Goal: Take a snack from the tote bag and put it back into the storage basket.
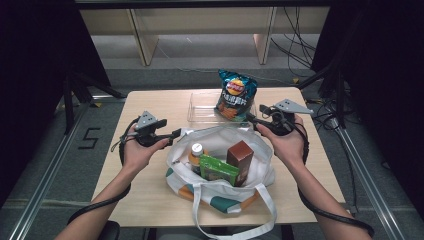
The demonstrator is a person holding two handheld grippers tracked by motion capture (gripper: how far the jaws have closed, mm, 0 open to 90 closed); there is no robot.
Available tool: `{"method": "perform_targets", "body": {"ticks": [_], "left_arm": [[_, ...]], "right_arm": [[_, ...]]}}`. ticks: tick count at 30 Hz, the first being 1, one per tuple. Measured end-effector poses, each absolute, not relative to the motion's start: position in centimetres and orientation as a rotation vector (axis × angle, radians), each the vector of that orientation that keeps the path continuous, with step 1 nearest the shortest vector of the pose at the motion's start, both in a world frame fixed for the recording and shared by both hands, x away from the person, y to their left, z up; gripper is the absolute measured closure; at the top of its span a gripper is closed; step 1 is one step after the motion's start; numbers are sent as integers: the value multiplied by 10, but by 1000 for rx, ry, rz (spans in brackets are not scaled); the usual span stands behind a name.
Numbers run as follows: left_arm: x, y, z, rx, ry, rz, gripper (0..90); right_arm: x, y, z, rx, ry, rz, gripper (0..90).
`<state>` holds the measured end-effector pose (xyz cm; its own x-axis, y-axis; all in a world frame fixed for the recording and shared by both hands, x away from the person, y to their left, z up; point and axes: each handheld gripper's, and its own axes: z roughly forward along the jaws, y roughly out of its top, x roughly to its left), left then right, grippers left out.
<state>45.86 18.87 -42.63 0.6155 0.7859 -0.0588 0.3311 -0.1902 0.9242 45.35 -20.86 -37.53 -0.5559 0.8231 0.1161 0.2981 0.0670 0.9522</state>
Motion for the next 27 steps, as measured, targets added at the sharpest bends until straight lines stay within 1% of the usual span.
{"method": "perform_targets", "body": {"ticks": [12, 27], "left_arm": [[458, 189, -428, 1773, 907, 523, 283], [458, 188, -427, 1772, 909, 534, 279]], "right_arm": [[424, -214, -380, 1139, 1911, 1521, 377], [406, -214, -376, 1103, 1930, 1531, 366]]}}
